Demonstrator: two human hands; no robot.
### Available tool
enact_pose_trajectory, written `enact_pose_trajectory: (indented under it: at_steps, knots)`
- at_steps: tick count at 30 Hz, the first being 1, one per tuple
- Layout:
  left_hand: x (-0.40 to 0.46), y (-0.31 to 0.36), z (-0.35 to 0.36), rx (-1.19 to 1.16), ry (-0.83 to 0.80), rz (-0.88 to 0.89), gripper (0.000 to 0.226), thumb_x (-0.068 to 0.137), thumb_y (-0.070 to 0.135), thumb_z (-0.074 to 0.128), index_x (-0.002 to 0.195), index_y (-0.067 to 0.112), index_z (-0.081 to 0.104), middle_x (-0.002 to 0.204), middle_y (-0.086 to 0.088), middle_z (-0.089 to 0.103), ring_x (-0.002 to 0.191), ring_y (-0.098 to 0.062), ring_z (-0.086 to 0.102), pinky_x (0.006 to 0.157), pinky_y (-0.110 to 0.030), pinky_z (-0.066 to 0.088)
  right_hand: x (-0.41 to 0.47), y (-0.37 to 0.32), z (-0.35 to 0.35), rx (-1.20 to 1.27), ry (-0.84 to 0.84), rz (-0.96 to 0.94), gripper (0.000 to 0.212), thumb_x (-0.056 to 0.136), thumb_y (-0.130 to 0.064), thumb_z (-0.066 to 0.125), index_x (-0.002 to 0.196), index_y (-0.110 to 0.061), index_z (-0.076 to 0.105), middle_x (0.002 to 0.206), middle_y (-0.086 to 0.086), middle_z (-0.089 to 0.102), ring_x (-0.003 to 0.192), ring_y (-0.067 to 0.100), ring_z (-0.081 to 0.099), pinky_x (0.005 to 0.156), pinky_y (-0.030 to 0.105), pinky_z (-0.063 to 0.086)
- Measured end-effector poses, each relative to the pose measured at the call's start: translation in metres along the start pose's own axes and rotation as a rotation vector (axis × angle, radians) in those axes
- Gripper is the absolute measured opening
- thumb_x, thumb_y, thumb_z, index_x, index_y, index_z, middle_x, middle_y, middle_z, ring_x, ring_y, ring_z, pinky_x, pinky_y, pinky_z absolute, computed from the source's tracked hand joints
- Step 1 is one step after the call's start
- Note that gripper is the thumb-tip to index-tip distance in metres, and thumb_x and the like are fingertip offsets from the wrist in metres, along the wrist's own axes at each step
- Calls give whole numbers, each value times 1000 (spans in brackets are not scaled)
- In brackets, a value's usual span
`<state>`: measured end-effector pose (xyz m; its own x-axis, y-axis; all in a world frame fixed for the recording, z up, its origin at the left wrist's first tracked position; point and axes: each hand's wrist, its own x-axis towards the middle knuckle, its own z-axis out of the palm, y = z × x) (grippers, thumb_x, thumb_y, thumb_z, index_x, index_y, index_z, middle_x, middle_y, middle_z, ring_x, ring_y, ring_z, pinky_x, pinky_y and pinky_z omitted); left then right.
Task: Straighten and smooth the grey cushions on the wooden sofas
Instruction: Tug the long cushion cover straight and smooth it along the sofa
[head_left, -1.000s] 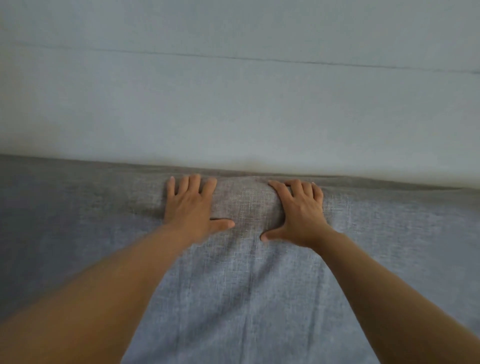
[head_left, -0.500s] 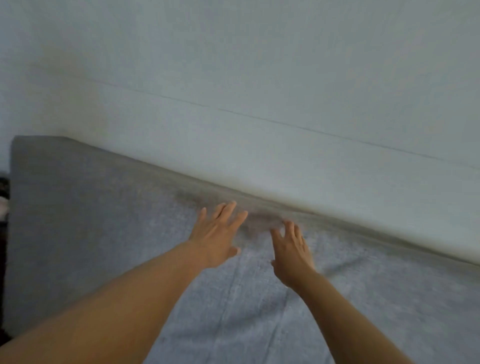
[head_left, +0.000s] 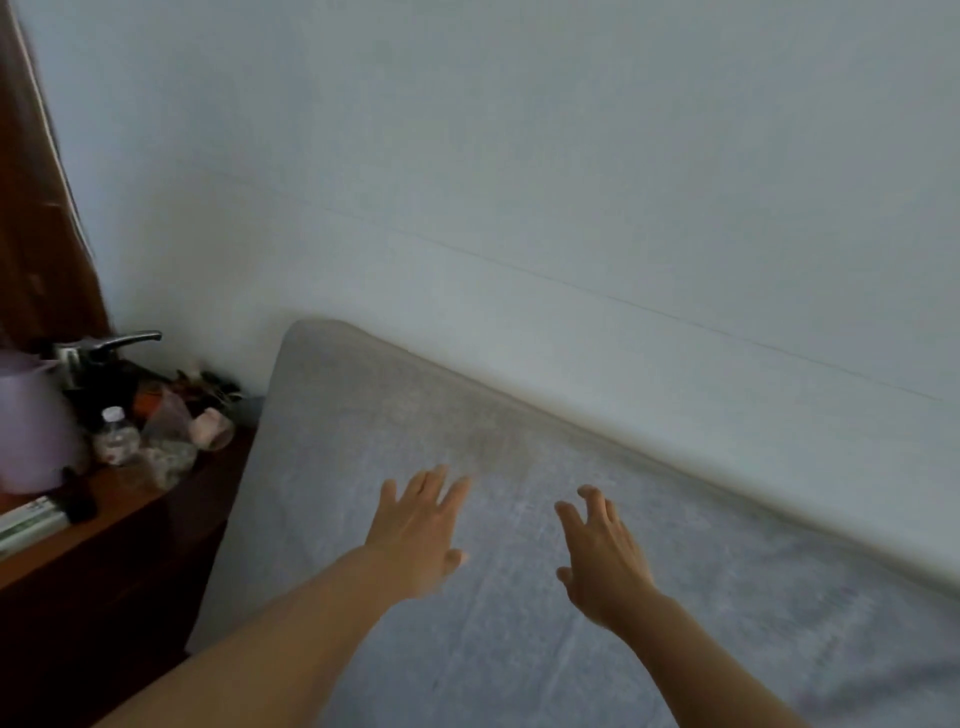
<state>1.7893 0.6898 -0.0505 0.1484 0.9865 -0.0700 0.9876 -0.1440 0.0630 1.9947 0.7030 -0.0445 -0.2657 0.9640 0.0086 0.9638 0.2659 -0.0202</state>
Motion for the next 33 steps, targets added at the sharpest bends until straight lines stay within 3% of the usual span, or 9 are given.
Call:
enact_pose_trajectory:
  at_steps: [6, 17, 20, 23, 26, 29, 31, 33]
  knots:
    - [2, -92, 26, -200, -48, -151, 80, 97, 48, 41, 150, 25, -14, 159, -5, -13, 146, -25, -5, 116, -49, 2, 51, -91, 12, -23, -26, -139, 70, 90, -30, 62, 146, -21, 21, 155, 7, 0, 141, 27, 17, 113, 35, 26]
    - [13, -155, 78, -455, 138, -385, 85, 94, 52, 44, 149, 28, -16, 159, -1, -12, 146, -22, -2, 115, -50, 5, 138, -166, 39, -127, 47, -473, 72, 93, -31, 57, 150, -18, 16, 157, 5, 3, 144, 27, 11, 115, 34, 17]
    - [20, -165, 105, -523, 171, -426, 86, 93, 54, 45, 149, 29, -16, 159, -1, -11, 146, -22, -1, 115, -50, 6, 166, -179, 59, -193, 99, -576, 75, 88, -27, 63, 150, -14, 22, 157, 7, 18, 143, 26, 18, 116, 34, 13]
    - [37, -183, 141, -566, 138, -491, 88, 92, 55, 46, 149, 30, -17, 159, 0, -12, 146, -22, -1, 115, -50, 8, 196, -197, 87, -280, 125, -650, 85, 66, -24, 82, 140, -11, 44, 144, 10, 45, 133, 30, 41, 110, 42, 27]
    - [63, -204, 151, -610, 153, -542, 85, 94, 53, 45, 149, 28, -16, 159, 1, -13, 146, -21, -2, 115, -50, 10, 225, -215, 104, -324, 144, -696, 88, 47, -28, 91, 127, -11, 58, 132, 12, 57, 123, 30, 53, 101, 45, 42]
    - [95, -230, 141, -706, 352, -611, 81, 96, 44, 44, 150, 25, -13, 159, -2, -7, 146, -22, -2, 115, -51, 9, 261, -246, 105, -376, 198, -766, 85, 42, -23, 92, 120, -10, 62, 131, 14, 56, 123, 32, 52, 101, 45, 42]
    - [118, -249, 131, -770, 749, -682, 74, 95, 41, 44, 152, 19, 4, 158, -6, 12, 144, -24, 13, 110, -58, 16, 286, -281, 91, -324, 325, -844, 72, 53, -12, 85, 120, -7, 60, 136, 18, 50, 129, 35, 45, 106, 47, 33]
    - [134, -265, 120, -816, 1182, -704, 63, 95, 39, 40, 150, 16, 19, 154, -6, 26, 141, -22, 25, 107, -63, 19, 297, -322, 68, -151, 506, -927, 50, 75, -9, 58, 124, -4, 55, 142, 20, 44, 135, 36, 36, 111, 48, 24]
